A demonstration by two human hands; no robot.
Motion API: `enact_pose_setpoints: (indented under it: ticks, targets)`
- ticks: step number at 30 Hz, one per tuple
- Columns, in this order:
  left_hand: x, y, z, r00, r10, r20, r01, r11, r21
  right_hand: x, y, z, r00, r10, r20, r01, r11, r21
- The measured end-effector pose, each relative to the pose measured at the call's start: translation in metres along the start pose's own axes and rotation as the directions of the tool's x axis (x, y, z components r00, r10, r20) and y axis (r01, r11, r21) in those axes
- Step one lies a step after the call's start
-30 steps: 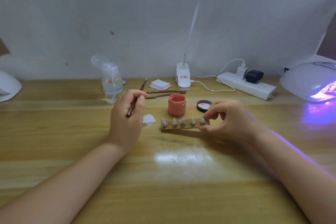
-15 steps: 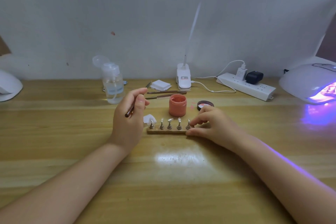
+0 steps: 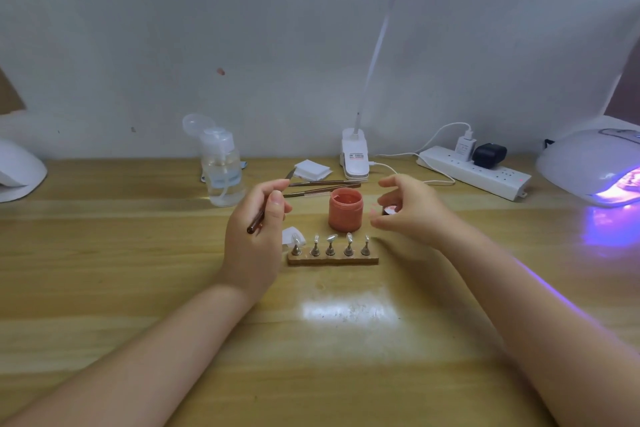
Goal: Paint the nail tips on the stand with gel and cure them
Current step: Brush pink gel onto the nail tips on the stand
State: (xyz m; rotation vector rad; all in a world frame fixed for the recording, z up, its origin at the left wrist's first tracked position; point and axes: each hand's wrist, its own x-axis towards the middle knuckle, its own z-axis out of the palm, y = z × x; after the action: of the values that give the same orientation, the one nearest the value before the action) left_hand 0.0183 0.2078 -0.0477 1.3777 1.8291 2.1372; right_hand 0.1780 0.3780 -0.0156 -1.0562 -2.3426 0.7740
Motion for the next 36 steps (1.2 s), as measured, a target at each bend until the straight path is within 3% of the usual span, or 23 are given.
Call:
enact_pose_setpoints:
  ticks: [14,21,30,36]
  targets:
    - [0.001,-0.001,0.004,0.999,0.014,0.036,-0.015,1.0,0.012,0.013,-0.005,0.025,0.999,-0.029,0.046,0.024,0.994,0.102]
    - [-0.001,0.003,0.005,0.998,0.02,0.058,-0.022,0.999,0.046,0.015,-0.001,0.03,0.999,-0.031,-0.026,0.034,0.991,0.13]
    - [-0.003,0.009,0.004,0.994,0.063,0.085,-0.07,0.994,0.082,0.008,-0.006,0.029,0.984,-0.104,-0.143,0.111,0.993,0.037]
    - [0.005,0.024,0.001,0.999,0.024,0.047,-0.021,0.999,-0.047,-0.002,-0.013,0.006,0.964,-0.135,-0.229,0.153,0.986,0.063]
